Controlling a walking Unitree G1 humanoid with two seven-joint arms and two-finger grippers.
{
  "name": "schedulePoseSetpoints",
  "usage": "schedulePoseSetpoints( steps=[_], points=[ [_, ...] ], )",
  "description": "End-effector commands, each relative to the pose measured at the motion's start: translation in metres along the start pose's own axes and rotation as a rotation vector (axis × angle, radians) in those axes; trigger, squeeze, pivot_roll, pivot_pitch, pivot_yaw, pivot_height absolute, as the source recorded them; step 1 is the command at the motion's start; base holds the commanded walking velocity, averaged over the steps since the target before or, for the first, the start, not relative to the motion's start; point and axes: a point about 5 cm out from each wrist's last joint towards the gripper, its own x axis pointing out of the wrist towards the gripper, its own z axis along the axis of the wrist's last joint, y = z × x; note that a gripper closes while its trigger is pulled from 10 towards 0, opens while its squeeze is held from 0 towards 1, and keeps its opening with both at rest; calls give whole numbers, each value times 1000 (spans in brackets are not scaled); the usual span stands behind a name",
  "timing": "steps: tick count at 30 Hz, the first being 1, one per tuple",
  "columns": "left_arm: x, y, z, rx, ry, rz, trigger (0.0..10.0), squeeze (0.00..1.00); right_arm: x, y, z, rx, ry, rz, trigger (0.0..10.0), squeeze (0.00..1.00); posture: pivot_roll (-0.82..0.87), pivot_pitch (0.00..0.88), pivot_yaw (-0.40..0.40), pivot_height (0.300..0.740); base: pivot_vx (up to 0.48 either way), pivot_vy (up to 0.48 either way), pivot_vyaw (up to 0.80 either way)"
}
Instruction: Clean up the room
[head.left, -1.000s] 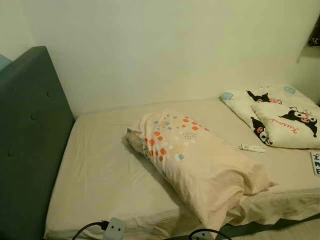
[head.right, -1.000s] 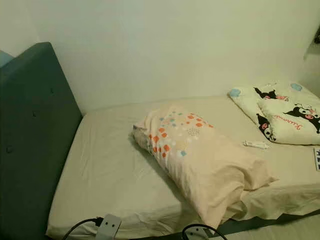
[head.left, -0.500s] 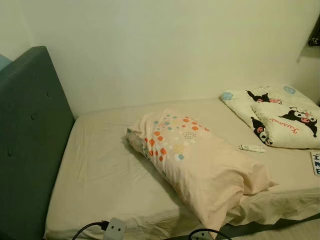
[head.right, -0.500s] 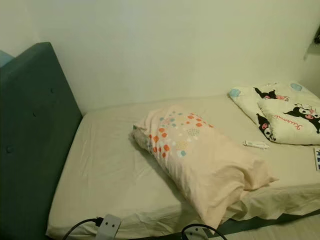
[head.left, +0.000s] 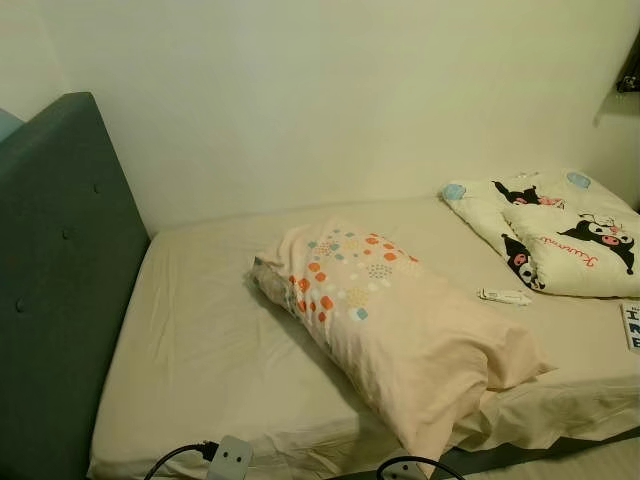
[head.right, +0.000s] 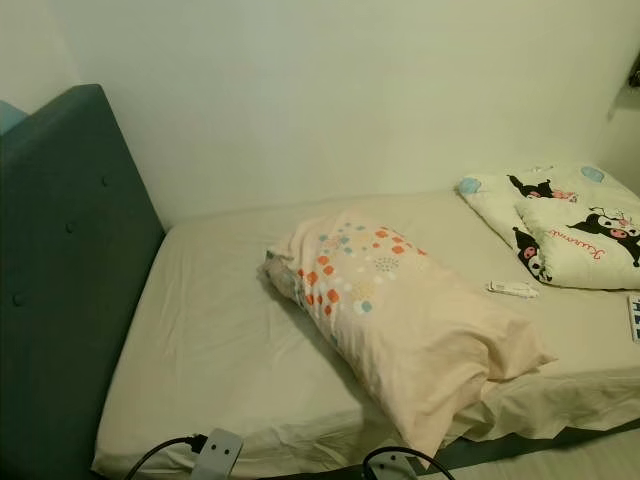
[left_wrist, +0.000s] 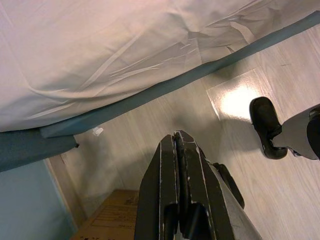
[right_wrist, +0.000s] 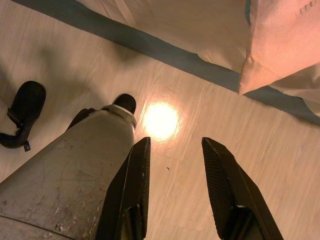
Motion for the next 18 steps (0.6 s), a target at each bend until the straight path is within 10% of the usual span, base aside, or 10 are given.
schedulePoseSetpoints(
  steps=[1,18],
  points=[
    [0,6,-3,15,19,12,10000,0,1,0,4,-9,-13,3,10000,0,-66,0,5,727,0,0,0],
    [-1,6,-4,17,19,14,10000,0,1,-1,7,-7,-25,1,10000,0,-67,0,7,727,0,0,0]
  ],
)
